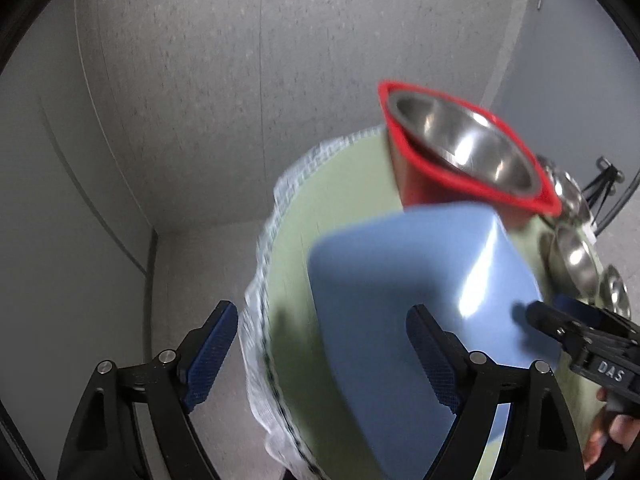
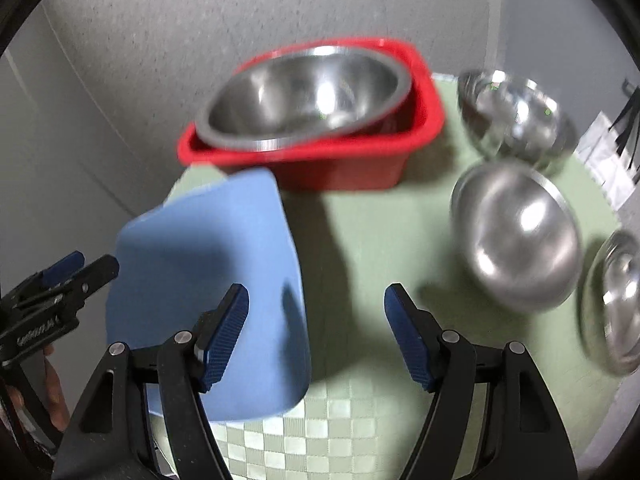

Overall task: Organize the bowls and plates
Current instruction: 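Close both grippers on the edge of the light-blue plate, then lower the blue plate into the red basin over the bowl, open grippers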

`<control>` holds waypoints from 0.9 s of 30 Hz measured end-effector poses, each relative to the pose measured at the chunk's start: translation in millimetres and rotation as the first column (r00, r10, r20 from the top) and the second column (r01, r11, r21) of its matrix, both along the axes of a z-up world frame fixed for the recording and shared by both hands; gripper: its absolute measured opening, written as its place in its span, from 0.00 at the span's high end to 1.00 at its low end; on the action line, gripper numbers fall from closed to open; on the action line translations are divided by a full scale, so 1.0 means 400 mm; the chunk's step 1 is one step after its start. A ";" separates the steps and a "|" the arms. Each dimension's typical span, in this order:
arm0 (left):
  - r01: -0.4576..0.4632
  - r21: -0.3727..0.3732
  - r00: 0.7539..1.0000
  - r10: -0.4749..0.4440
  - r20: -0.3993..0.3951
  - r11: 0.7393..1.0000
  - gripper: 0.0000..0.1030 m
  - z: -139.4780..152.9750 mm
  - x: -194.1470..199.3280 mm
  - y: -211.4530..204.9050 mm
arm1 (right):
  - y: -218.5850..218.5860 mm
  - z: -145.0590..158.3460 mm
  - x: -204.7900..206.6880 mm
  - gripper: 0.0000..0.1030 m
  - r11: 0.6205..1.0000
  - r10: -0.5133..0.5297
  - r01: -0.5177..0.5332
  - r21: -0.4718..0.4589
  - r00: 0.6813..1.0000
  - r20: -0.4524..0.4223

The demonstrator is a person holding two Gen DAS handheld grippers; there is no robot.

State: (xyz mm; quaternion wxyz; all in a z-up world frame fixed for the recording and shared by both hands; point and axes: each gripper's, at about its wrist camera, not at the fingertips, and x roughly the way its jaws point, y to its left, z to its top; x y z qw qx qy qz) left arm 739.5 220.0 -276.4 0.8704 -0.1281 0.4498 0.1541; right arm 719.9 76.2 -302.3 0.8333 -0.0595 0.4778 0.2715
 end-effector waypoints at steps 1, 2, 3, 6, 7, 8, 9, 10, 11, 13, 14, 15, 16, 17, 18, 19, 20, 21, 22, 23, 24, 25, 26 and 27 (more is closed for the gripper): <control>0.002 -0.002 1.000 -0.002 -0.007 1.000 0.22 -0.004 -0.001 -0.007 | 0.000 -0.011 -0.002 0.30 1.000 0.002 -0.002 0.003 1.000 -0.013; 0.007 -0.010 1.000 -0.007 -0.016 1.000 0.24 -0.010 -0.003 -0.019 | -0.002 -0.020 -0.002 0.30 1.000 0.006 -0.006 0.007 1.000 -0.024; 0.015 -0.018 1.000 -0.015 -0.018 1.000 0.28 -0.015 -0.003 -0.025 | -0.003 -0.031 -0.005 0.33 1.000 0.011 -0.010 0.012 0.999 -0.038; 0.042 -0.029 0.999 -0.043 -0.024 0.999 0.47 -0.020 -0.009 -0.053 | 0.000 -0.047 -0.013 0.54 0.999 0.029 -0.028 0.025 0.997 -0.070; 0.055 -0.041 0.998 -0.056 -0.024 0.998 0.59 -0.020 -0.008 -0.060 | 0.000 -0.047 -0.017 0.62 0.999 0.041 -0.038 0.033 0.996 -0.079; 0.066 -0.054 0.997 -0.067 -0.022 0.996 0.67 -0.021 -0.008 -0.063 | 0.000 -0.050 -0.018 0.74 0.998 0.050 -0.046 0.046 0.995 -0.086; 0.067 -0.054 0.997 -0.069 -0.021 0.996 0.72 -0.019 -0.011 -0.059 | 0.001 -0.047 -0.021 0.80 0.997 0.060 -0.055 0.058 0.994 -0.089; 0.066 -0.044 0.998 -0.067 -0.020 0.997 0.73 -0.017 -0.013 -0.061 | 0.003 -0.042 -0.028 0.79 0.997 0.059 -0.056 0.047 0.995 -0.075; 0.064 -0.037 0.998 -0.064 -0.015 0.997 0.73 -0.011 -0.016 -0.059 | 0.004 -0.040 -0.032 0.80 0.997 0.063 -0.060 0.043 0.996 -0.069; 0.064 -0.040 0.998 -0.064 0.004 0.997 0.73 0.002 -0.031 -0.041 | 0.004 -0.032 -0.045 0.81 0.996 0.077 -0.073 0.047 0.995 -0.069; 0.068 -0.048 0.998 -0.067 0.020 0.996 0.73 0.016 -0.048 -0.022 | 0.003 -0.023 -0.054 0.82 0.996 0.084 -0.080 0.048 0.994 -0.066; 0.072 -0.053 0.997 -0.071 0.028 0.996 0.74 0.022 -0.044 -0.017 | 0.003 -0.014 -0.061 0.82 0.995 0.089 -0.085 0.055 0.994 -0.063; 0.076 -0.056 0.997 -0.074 0.035 0.996 0.74 0.033 -0.053 -0.007 | 0.001 -0.006 -0.065 0.82 0.994 0.089 -0.086 0.061 0.994 -0.063; 0.082 -0.054 0.996 -0.079 0.049 0.995 0.74 0.047 -0.060 -0.007 | -0.002 0.005 -0.071 0.82 0.994 0.091 -0.087 0.066 0.994 -0.058; 0.086 -0.049 0.994 -0.083 0.065 0.995 0.74 0.062 -0.067 -0.007 | -0.009 0.018 -0.079 0.82 0.993 0.095 -0.091 0.073 0.994 -0.046; 0.088 -0.045 0.993 -0.084 0.078 0.995 0.74 0.077 -0.080 -0.008 | -0.015 0.036 -0.089 0.82 0.992 0.100 -0.097 0.086 0.994 -0.034; 0.091 -0.045 0.992 -0.086 0.089 0.995 0.74 0.092 -0.086 -0.008 | -0.018 0.053 -0.096 0.82 0.990 0.105 -0.102 0.094 0.994 -0.027; 0.093 -0.049 0.990 -0.087 0.109 0.994 0.74 0.113 -0.093 -0.007 | -0.020 0.068 -0.102 0.82 0.990 0.106 -0.104 0.099 0.994 -0.018; 0.096 -0.048 0.988 -0.089 0.128 0.994 0.74 0.131 -0.101 -0.010 | -0.024 0.090 -0.108 0.82 0.988 0.108 -0.107 0.110 0.994 -0.001; 0.102 -0.043 0.985 -0.095 0.143 0.994 0.74 0.147 -0.102 -0.011 | -0.028 0.109 -0.113 0.82 0.987 0.109 -0.110 0.116 0.994 0.013; 0.107 -0.036 0.983 -0.100 0.155 0.994 0.74 0.163 -0.103 -0.010 | -0.032 0.131 -0.114 0.82 0.986 0.108 -0.111 0.128 0.994 0.030; 0.114 -0.031 0.980 -0.107 0.170 0.993 0.74 0.183 -0.099 -0.012 | -0.041 0.146 -0.113 0.82 0.985 0.104 -0.109 0.137 0.994 0.044; 0.122 -0.025 0.975 -0.115 0.191 0.992 0.74 0.205 -0.090 -0.011 | -0.045 0.166 -0.108 0.82 0.985 0.098 -0.105 0.139 0.993 0.059; 0.127 -0.020 0.972 -0.120 0.203 0.992 0.74 0.218 -0.083 -0.010 | -0.047 0.186 -0.101 0.82 0.984 0.091 -0.101 0.146 0.993 0.074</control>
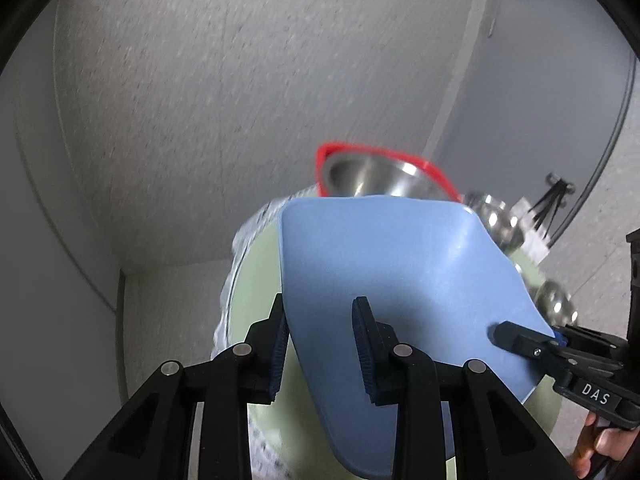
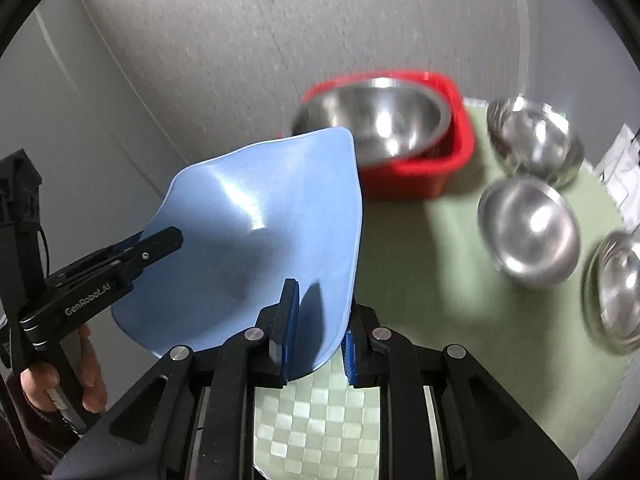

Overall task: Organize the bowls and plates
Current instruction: 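Lower the blue plate into the red basin over the bowl, open grippers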

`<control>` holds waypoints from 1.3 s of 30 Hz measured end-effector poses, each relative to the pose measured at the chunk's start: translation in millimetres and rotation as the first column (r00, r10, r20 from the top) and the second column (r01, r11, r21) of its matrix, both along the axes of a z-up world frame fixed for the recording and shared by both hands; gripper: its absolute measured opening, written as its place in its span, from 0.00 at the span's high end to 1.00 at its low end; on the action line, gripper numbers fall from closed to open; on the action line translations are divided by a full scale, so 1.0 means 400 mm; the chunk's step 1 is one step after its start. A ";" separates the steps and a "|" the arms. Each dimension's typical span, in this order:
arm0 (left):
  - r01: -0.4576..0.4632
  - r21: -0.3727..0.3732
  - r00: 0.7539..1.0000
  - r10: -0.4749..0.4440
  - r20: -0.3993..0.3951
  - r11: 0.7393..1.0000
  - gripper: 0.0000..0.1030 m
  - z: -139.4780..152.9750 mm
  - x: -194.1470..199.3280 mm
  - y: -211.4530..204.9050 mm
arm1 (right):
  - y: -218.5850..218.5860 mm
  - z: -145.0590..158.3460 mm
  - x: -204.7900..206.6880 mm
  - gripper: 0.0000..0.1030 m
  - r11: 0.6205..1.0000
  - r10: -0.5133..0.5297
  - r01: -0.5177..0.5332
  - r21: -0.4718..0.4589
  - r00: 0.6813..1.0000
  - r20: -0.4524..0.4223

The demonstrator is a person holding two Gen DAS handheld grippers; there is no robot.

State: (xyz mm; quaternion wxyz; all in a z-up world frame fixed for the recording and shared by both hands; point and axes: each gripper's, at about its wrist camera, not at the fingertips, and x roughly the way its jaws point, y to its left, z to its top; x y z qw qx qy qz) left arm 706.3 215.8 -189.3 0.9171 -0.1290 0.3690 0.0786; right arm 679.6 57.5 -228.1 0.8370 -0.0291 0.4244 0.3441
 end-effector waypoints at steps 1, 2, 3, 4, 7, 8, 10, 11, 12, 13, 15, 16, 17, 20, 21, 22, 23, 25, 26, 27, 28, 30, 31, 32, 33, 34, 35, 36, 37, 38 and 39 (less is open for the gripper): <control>0.013 0.011 1.000 -0.013 0.015 1.000 0.74 0.019 0.021 0.002 | 0.002 0.015 0.009 0.82 1.000 -0.007 0.007 0.010 1.000 0.012; 0.020 0.014 0.999 -0.021 0.028 1.000 0.74 0.031 0.037 0.004 | 0.010 0.030 0.025 0.82 1.000 -0.015 0.015 0.013 1.000 0.027; 0.028 0.016 0.999 -0.028 0.037 0.999 0.74 0.040 0.053 0.007 | 0.010 0.043 0.042 0.82 1.000 -0.026 0.026 0.015 0.999 0.038; 0.040 0.027 0.998 -0.042 0.043 0.999 0.74 0.056 0.085 0.007 | 0.017 0.056 0.062 0.82 0.999 -0.038 0.037 0.016 0.998 0.046; 0.068 0.061 0.995 -0.072 0.066 0.996 0.74 0.078 0.162 0.008 | 0.026 0.075 0.127 0.82 0.997 -0.075 0.074 0.020 0.995 0.059; 0.074 0.066 0.995 -0.079 0.065 0.995 0.74 0.079 0.182 0.010 | 0.023 0.078 0.144 0.82 0.996 -0.086 0.085 0.024 0.995 0.059; 0.094 0.069 0.993 -0.099 0.064 0.993 0.74 0.076 0.244 0.017 | 0.022 0.080 0.193 0.82 0.993 -0.113 0.112 0.028 0.992 0.054; 0.102 0.072 0.993 -0.107 0.057 0.992 0.74 0.067 0.274 0.017 | 0.025 0.081 0.216 0.82 0.992 -0.128 0.127 0.027 0.990 0.056; 0.111 0.074 0.992 -0.115 0.048 0.991 0.74 0.060 0.303 0.021 | 0.030 0.078 0.238 0.82 0.990 -0.141 0.140 0.020 0.989 0.053; 0.117 0.078 0.992 -0.120 0.043 0.990 0.74 0.045 0.337 0.027 | 0.034 0.072 0.264 0.82 0.988 -0.152 0.152 0.017 0.987 0.046; 0.127 0.092 0.992 -0.129 0.010 0.988 0.74 0.019 0.391 0.037 | 0.046 0.056 0.308 0.82 0.985 -0.172 0.172 0.006 0.984 0.037; 0.131 0.095 0.991 -0.132 -0.001 0.987 0.74 0.011 0.424 0.044 | 0.054 0.050 0.328 0.82 0.984 -0.180 0.181 -0.003 0.983 0.033; 0.135 0.101 0.991 -0.134 -0.014 0.986 0.74 -0.003 0.449 0.049 | 0.064 0.042 0.352 0.82 0.982 -0.190 0.190 -0.012 0.982 0.026; 0.146 0.090 0.988 -0.142 -0.055 0.985 0.74 -0.039 0.526 0.057 | 0.080 0.017 0.394 0.82 0.977 -0.208 0.208 -0.043 0.978 0.000; 0.147 0.089 0.988 -0.142 -0.062 0.985 0.74 -0.044 0.546 0.044 | 0.085 0.011 0.404 0.82 0.977 -0.210 0.209 -0.050 0.978 -0.009; 0.150 0.085 0.987 -0.144 -0.071 0.985 0.74 -0.053 0.573 0.049 | 0.087 -0.001 0.409 0.81 0.975 -0.215 0.213 -0.057 0.977 -0.017; 0.150 0.083 0.986 -0.144 -0.079 0.985 0.74 -0.061 0.588 0.051 | 0.087 -0.013 0.408 0.81 0.974 -0.218 0.216 -0.064 0.976 -0.019; 0.156 0.090 0.984 -0.147 -0.097 0.984 0.74 -0.074 0.632 0.052 | 0.093 -0.029 0.420 0.81 0.972 -0.224 0.221 -0.076 0.974 -0.026; 0.158 0.091 0.983 -0.148 -0.104 0.983 0.74 -0.080 0.654 0.049 | 0.096 -0.039 0.428 0.81 0.971 -0.229 0.226 -0.083 0.973 -0.028; 0.161 0.091 0.982 -0.150 -0.116 0.983 0.74 -0.092 0.672 0.051 | 0.100 -0.045 0.431 0.80 0.970 -0.231 0.227 -0.090 0.973 -0.029; 0.163 0.088 0.980 -0.152 -0.125 0.983 0.74 -0.097 0.696 0.046 | 0.102 -0.050 0.435 0.80 0.968 -0.235 0.231 -0.097 0.972 -0.030; 0.170 0.088 0.979 -0.158 -0.132 0.982 0.73 -0.110 0.724 0.047 | 0.102 -0.056 0.434 0.78 0.965 -0.240 0.237 -0.108 0.971 -0.014; 0.170 0.092 0.978 -0.157 -0.136 0.981 0.73 -0.119 0.734 0.049 | 0.106 -0.056 0.434 0.78 0.965 -0.242 0.239 -0.111 0.970 -0.008; 0.171 0.095 0.978 -0.157 -0.140 0.981 0.72 -0.125 0.742 0.048 | 0.108 -0.054 0.434 0.78 0.964 -0.243 0.242 -0.113 0.970 -0.002; 0.172 0.097 0.978 -0.157 -0.138 0.980 0.71 -0.128 0.751 0.048 | 0.114 -0.052 0.434 0.77 0.962 -0.246 0.245 -0.117 0.969 0.007; 0.172 0.099 0.979 -0.159 -0.131 0.980 0.70 -0.128 0.743 0.042 | 0.117 -0.052 0.433 0.75 0.962 -0.244 0.243 -0.121 0.970 0.011; 0.173 0.098 0.978 -0.160 -0.133 0.980 0.70 -0.130 0.750 0.042 | 0.119 -0.053 0.431 0.70 0.963 -0.243 0.243 -0.119 0.970 0.015; 0.175 0.097 0.978 -0.162 -0.130 0.980 0.67 -0.128 0.734 0.034 | 0.123 -0.052 0.428 0.63 0.963 -0.242 0.243 -0.119 0.970 0.017; 0.172 0.096 0.979 -0.159 -0.131 0.980 0.62 -0.127 0.729 0.033 | 0.126 -0.052 0.428 0.58 0.962 -0.242 0.243 -0.124 0.970 0.022; 0.168 0.095 0.980 -0.155 -0.125 0.981 0.58 -0.126 0.732 0.033 | 0.125 -0.054 0.426 0.51 0.961 -0.244 0.245 -0.130 0.969 0.027; 0.162 0.100 0.982 -0.151 -0.116 0.982 0.47 -0.124 0.720 0.031 | 0.124 -0.054 0.421 0.48 0.960 -0.248 0.249 -0.129 0.968 0.029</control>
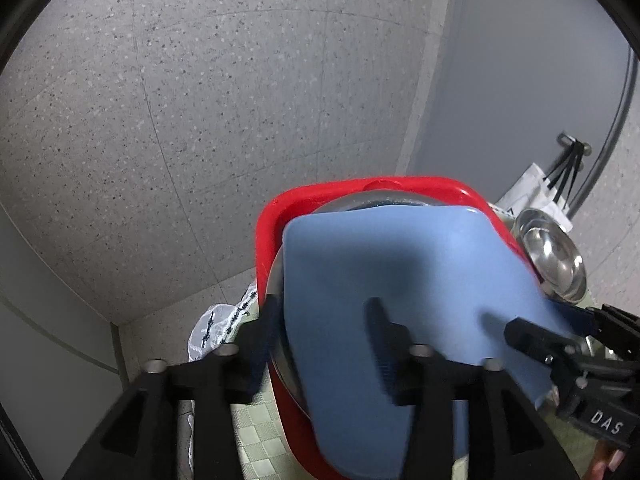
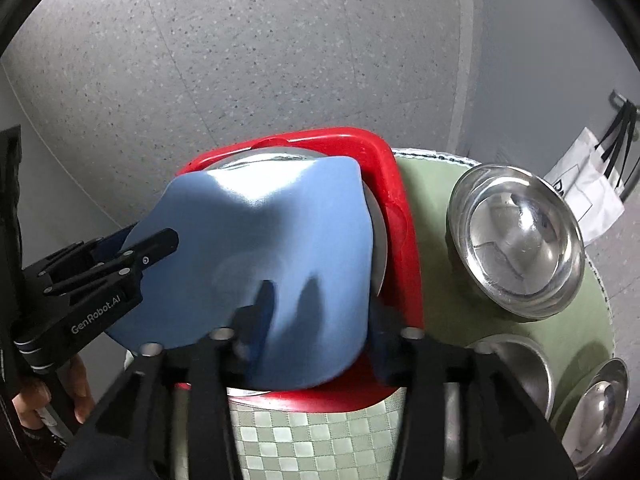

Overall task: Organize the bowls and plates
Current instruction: 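Lower the blue plate into the red basin over the bowl, open grippers, then move both grippers over to the small steel bowls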

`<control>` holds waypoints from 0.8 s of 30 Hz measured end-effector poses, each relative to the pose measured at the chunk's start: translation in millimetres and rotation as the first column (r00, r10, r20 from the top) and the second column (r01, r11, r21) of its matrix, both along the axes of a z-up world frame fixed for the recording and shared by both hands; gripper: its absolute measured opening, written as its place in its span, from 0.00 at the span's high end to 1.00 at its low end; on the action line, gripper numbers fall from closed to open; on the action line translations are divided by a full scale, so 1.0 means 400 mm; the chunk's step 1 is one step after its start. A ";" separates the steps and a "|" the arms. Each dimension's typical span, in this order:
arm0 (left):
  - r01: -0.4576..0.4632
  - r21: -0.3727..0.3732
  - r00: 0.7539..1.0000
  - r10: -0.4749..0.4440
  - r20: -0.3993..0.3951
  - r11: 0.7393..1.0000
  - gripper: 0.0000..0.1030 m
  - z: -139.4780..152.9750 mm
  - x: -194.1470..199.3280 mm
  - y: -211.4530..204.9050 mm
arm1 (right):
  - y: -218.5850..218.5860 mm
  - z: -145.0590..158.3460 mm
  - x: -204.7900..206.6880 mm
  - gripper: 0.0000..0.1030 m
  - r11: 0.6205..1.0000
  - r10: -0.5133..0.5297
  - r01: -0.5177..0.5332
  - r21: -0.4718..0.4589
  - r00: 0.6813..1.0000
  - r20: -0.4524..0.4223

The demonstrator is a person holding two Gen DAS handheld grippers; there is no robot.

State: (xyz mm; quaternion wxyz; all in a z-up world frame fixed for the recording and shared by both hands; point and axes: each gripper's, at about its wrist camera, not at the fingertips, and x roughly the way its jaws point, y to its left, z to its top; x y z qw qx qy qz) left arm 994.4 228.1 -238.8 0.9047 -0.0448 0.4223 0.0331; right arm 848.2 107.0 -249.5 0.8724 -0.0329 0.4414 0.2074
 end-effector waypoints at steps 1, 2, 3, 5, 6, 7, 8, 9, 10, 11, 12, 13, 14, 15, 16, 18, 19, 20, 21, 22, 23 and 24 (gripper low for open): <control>-0.006 0.007 1.000 0.006 0.007 1.000 0.41 0.001 -0.018 -0.005 | 0.000 0.000 -0.001 0.48 1.000 0.000 0.000 0.005 1.000 0.000; -0.018 0.021 1.000 0.018 0.021 1.000 0.39 0.006 -0.021 -0.007 | -0.003 0.003 -0.007 0.48 1.000 0.001 -0.001 0.010 1.000 0.001; -0.022 0.024 0.999 0.022 0.027 0.999 0.37 0.008 -0.035 -0.013 | -0.007 0.006 -0.011 0.47 1.000 0.000 0.000 0.013 1.000 0.003; -0.053 0.035 0.998 0.052 0.038 0.998 0.37 0.019 -0.052 -0.022 | -0.021 0.014 -0.026 0.47 1.000 0.005 -0.005 0.026 1.000 0.014; -0.056 0.032 0.997 0.055 0.048 0.998 0.36 0.023 -0.064 -0.029 | -0.033 0.021 -0.034 0.47 0.999 0.003 -0.004 0.036 1.000 0.022; -0.061 0.034 0.997 0.059 0.058 0.998 0.35 0.033 -0.074 -0.040 | -0.044 0.029 -0.041 0.47 0.999 0.001 -0.002 0.044 1.000 0.029; -0.064 0.042 0.995 0.061 0.074 0.997 0.33 0.045 -0.089 -0.060 | -0.061 0.039 -0.051 0.44 0.998 -0.003 0.001 0.056 0.999 0.040; -0.067 0.049 0.994 0.063 0.091 0.997 0.29 0.055 -0.116 -0.086 | -0.076 0.048 -0.060 0.41 0.998 -0.007 0.004 0.064 0.999 0.051; -0.068 0.051 0.992 0.062 0.106 0.996 0.24 0.065 -0.127 -0.103 | -0.100 0.058 -0.073 0.40 0.997 -0.013 0.008 0.072 0.998 0.066; -0.065 0.049 0.990 0.058 0.127 0.997 0.22 0.078 -0.144 -0.131 | -0.130 0.068 -0.085 0.39 0.997 -0.021 0.015 0.079 0.997 0.080; -0.059 0.051 0.988 0.052 0.144 0.997 0.18 0.089 -0.163 -0.166 | -0.154 0.075 -0.093 0.39 0.996 -0.028 0.021 0.083 0.996 0.090; -0.052 0.051 0.987 0.044 0.154 0.997 0.17 0.096 -0.175 -0.194 | -0.190 0.084 -0.105 0.38 0.996 -0.039 0.030 0.089 0.994 0.102; -0.040 0.048 0.986 0.032 0.162 0.998 0.16 0.100 -0.190 -0.232 | -0.228 0.092 -0.116 0.36 0.995 -0.049 0.038 0.093 0.992 0.113; -0.026 0.044 0.986 0.018 0.167 0.999 0.14 0.098 -0.207 -0.265 | -0.271 0.099 -0.126 0.34 0.994 -0.059 0.047 0.094 0.990 0.126; -0.003 0.046 0.985 -0.005 0.170 0.999 0.14 0.100 -0.221 -0.311 | -0.309 0.106 -0.133 0.33 0.994 -0.066 0.054 0.093 0.988 0.137; 0.026 0.055 0.985 -0.035 0.170 0.998 0.14 0.095 -0.238 -0.394 | -0.408 0.112 -0.145 0.32 0.994 -0.083 0.071 0.078 0.984 0.159; 0.040 0.059 0.985 -0.049 0.166 0.997 0.13 0.090 -0.245 -0.440 | -0.448 0.112 -0.154 0.32 0.995 -0.087 0.076 0.070 0.982 0.166; 0.044 0.059 0.986 -0.052 0.159 0.997 0.13 0.082 -0.253 -0.491 | -0.495 0.108 -0.158 0.31 0.995 -0.091 0.082 0.057 0.981 0.170; 0.044 0.054 0.988 -0.052 0.148 0.998 0.13 0.075 -0.257 -0.529 | -0.543 0.102 -0.157 0.31 0.996 -0.091 0.086 0.035 0.982 0.168; 0.054 0.043 0.989 -0.059 0.134 0.998 0.13 0.066 -0.260 -0.569 | -0.576 0.098 -0.156 0.31 0.996 -0.090 0.088 0.020 0.982 0.164; 0.064 0.029 0.990 -0.067 0.124 0.998 0.13 0.056 -0.262 -0.614 | -0.610 0.091 -0.153 0.31 0.996 -0.091 0.090 0.010 0.983 0.159; 0.065 0.029 0.991 -0.067 0.112 0.997 0.13 0.042 -0.265 -0.662 | -0.657 0.078 -0.149 0.31 0.996 -0.090 0.091 -0.001 0.985 0.150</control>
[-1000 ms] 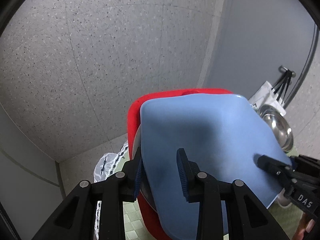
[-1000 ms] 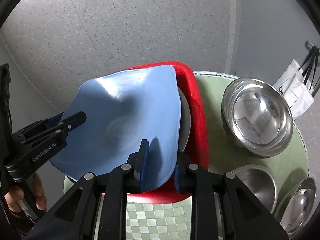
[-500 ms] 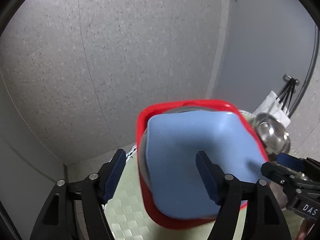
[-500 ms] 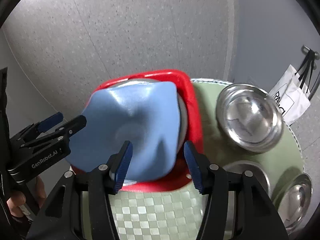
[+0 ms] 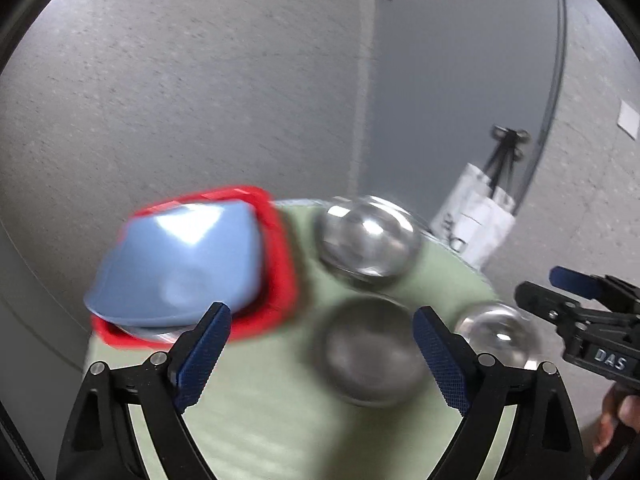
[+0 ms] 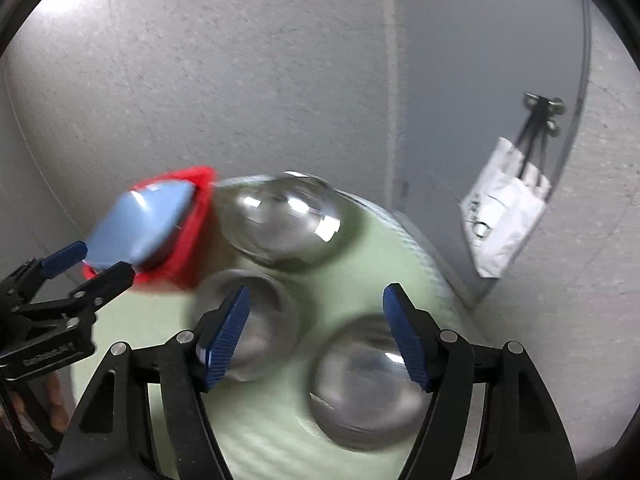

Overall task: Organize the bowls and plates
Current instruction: 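Move both grippers over to the small steel bowls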

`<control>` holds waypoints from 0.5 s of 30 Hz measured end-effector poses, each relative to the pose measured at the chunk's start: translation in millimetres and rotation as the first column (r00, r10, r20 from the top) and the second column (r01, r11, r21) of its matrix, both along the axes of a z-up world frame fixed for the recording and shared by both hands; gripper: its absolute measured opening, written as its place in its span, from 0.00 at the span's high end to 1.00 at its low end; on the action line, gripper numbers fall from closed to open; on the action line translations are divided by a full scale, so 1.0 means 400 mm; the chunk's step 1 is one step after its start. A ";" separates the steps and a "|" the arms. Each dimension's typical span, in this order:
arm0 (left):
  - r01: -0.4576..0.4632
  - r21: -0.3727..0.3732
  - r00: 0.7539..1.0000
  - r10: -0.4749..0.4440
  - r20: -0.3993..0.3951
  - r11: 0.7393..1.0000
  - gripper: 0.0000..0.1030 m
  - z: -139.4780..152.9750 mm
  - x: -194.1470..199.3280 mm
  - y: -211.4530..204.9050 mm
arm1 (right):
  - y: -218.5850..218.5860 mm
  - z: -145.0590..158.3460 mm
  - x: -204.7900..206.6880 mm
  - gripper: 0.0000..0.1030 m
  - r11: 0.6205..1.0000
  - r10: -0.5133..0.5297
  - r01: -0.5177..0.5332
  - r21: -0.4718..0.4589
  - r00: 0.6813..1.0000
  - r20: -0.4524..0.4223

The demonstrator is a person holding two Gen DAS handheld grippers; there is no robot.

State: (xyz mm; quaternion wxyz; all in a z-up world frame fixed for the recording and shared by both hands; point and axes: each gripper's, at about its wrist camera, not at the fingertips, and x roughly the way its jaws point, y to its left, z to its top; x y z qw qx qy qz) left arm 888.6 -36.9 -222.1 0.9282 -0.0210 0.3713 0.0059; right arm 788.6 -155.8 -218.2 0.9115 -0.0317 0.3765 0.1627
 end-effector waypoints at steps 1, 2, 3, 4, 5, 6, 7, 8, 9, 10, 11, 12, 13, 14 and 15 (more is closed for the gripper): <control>-0.001 0.004 1.000 0.001 -0.008 1.000 0.13 -0.005 0.001 -0.027 | -0.030 -0.011 0.007 0.31 1.000 0.002 -0.002 -0.009 1.000 -0.011; -0.003 0.004 1.000 0.003 -0.025 1.000 0.13 -0.018 0.000 -0.069 | -0.054 -0.022 0.010 0.31 1.000 0.003 -0.003 -0.015 1.000 -0.022; 0.000 -0.006 0.999 -0.001 -0.045 1.000 0.13 -0.033 0.000 -0.105 | -0.085 -0.042 0.018 0.31 1.000 0.005 -0.006 -0.020 0.999 -0.046; 0.004 -0.015 0.998 -0.005 -0.056 1.000 0.13 -0.044 0.001 -0.135 | -0.101 -0.055 0.023 0.31 1.000 0.012 -0.013 -0.019 0.998 -0.061; 0.000 -0.020 0.997 -0.001 -0.073 1.000 0.13 -0.053 0.007 -0.164 | -0.120 -0.073 0.028 0.31 1.000 0.020 -0.022 -0.019 0.997 -0.078; -0.007 -0.021 0.996 0.006 -0.089 1.000 0.13 -0.061 0.015 -0.193 | -0.135 -0.092 0.032 0.31 0.999 0.028 -0.030 -0.025 0.995 -0.096; -0.014 -0.019 0.995 0.012 -0.099 1.000 0.13 -0.071 0.018 -0.210 | -0.143 -0.106 0.036 0.31 0.999 0.038 -0.040 -0.021 0.993 -0.112; -0.020 -0.012 0.994 0.019 -0.110 1.000 0.13 -0.069 0.031 -0.226 | -0.152 -0.125 0.040 0.31 0.999 0.051 -0.053 -0.009 0.990 -0.133; -0.031 -0.001 0.992 0.031 -0.124 1.000 0.13 -0.081 0.034 -0.246 | -0.161 -0.143 0.043 0.31 0.998 0.061 -0.062 -0.003 0.986 -0.154; -0.041 0.005 0.990 0.042 -0.132 0.999 0.14 -0.079 0.040 -0.255 | -0.167 -0.157 0.046 0.31 0.998 0.066 -0.067 0.000 0.984 -0.166; -0.065 0.015 0.987 0.066 -0.147 0.998 0.14 -0.090 0.044 -0.270 | -0.173 -0.172 0.049 0.31 0.997 0.072 -0.073 0.005 0.981 -0.182; -0.081 0.016 0.984 0.083 -0.158 0.997 0.14 -0.097 0.053 -0.284 | -0.180 -0.182 0.054 0.31 0.997 0.078 -0.077 0.011 0.978 -0.193; -0.090 0.015 0.982 0.092 -0.167 0.996 0.15 -0.099 0.050 -0.294 | -0.183 -0.195 0.058 0.31 0.996 0.088 -0.085 0.020 0.974 -0.208; -0.102 0.015 0.978 0.103 -0.180 0.995 0.16 -0.107 0.056 -0.305 | -0.185 -0.205 0.061 0.31 0.995 0.099 -0.094 0.030 0.970 -0.221; -0.107 0.016 0.977 0.108 -0.186 0.994 0.20 -0.112 0.061 -0.316 | -0.188 -0.214 0.067 0.32 0.994 0.111 -0.103 0.043 0.965 -0.237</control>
